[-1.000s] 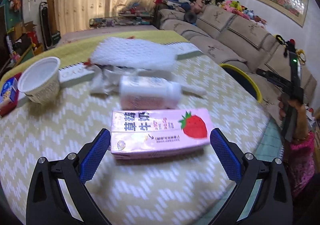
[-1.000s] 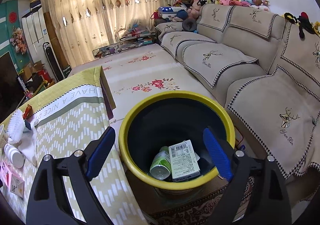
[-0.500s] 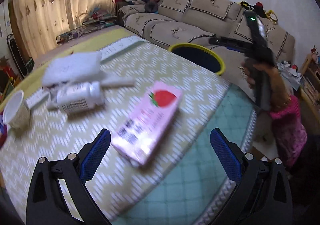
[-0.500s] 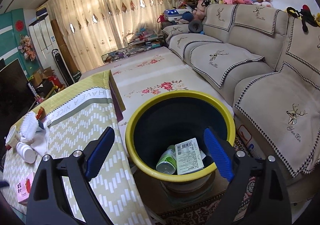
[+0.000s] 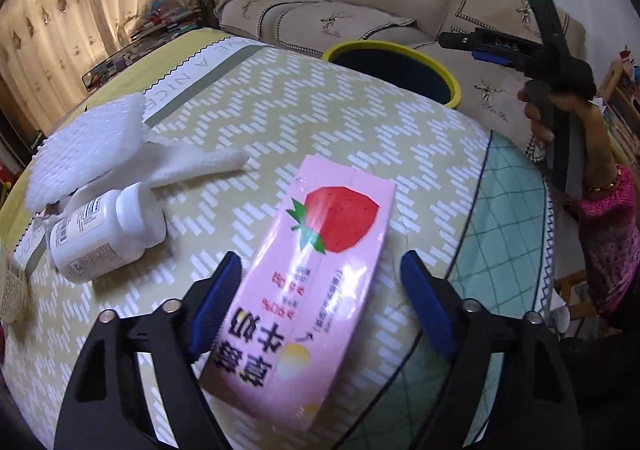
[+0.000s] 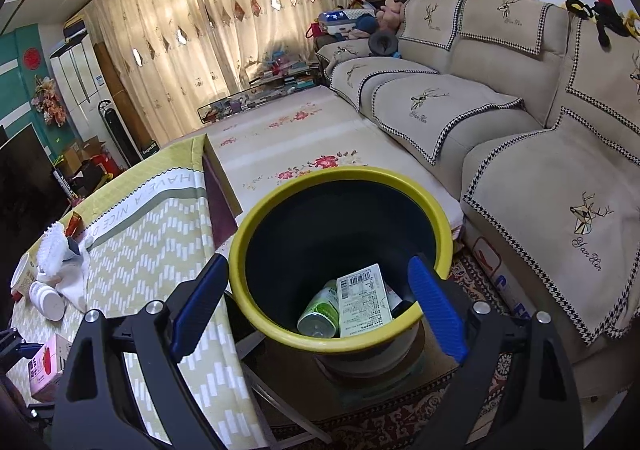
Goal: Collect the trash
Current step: 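Reach the left gripper to the pink strawberry milk carton and grasp it, then carry the milk carton over the bin and open the left gripper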
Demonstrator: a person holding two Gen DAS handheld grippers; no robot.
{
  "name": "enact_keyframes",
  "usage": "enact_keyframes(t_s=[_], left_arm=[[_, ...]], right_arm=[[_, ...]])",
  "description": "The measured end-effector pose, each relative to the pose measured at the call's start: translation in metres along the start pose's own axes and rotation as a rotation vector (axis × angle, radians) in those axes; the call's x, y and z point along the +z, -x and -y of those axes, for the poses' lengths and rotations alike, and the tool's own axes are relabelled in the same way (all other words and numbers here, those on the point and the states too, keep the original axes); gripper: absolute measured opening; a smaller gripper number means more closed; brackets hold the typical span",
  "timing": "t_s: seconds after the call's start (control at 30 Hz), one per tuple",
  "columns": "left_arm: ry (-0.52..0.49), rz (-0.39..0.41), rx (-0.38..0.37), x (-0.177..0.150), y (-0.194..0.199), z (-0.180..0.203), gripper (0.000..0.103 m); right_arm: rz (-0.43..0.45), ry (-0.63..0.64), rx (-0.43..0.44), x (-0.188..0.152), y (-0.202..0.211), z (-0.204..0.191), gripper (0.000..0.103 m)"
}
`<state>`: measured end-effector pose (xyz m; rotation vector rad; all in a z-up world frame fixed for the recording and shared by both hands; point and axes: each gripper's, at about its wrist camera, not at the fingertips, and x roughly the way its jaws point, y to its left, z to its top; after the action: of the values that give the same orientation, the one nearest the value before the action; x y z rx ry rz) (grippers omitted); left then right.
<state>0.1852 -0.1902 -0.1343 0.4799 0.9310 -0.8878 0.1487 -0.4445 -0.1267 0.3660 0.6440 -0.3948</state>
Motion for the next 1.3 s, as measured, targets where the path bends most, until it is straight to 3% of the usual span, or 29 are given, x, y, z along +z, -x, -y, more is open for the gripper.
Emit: enact_keyframes(t_s=[0.03,0.1,0.23,0.5,0.77,1.03,1.3], left_arm=[[0.004,-0.006,0.007,0.001,-0.002,0.000,0.072],[0.022,-0.029,-0.004,0.003,-0.006,-0.003,0.054],[0.035,-0.042,0.005,0.005,-0.008,-0.003,0.053],[0.037,0.004,0.014,0.031,0.009,0.011,0.053],[-0.032,0.012,-0.015,0.089,-0.011,0.045,0.053],[-0.119,0.010,-0.089,0.167,-0.061,0.097,0.053],[-0.155,0.012,-0.101,0.240,-0.121,0.133,0.053]], right_arm=[[-0.002,0.001,0.003,-0.001,-0.001,0.000,0.086],[-0.007,0.003,0.008,-0.002,-0.003,-0.001,0.086],[-0.014,-0.005,0.019,-0.003,-0.005,0.002,0.086],[-0.006,-0.024,0.030,-0.003,-0.002,0.014,0.086],[0.011,-0.058,-0.001,-0.003,0.005,0.048,0.086],[0.019,-0.148,-0.050,-0.005,0.013,0.105,0.086],[0.005,-0.205,-0.090,-0.011,0.015,0.145,0.086]])
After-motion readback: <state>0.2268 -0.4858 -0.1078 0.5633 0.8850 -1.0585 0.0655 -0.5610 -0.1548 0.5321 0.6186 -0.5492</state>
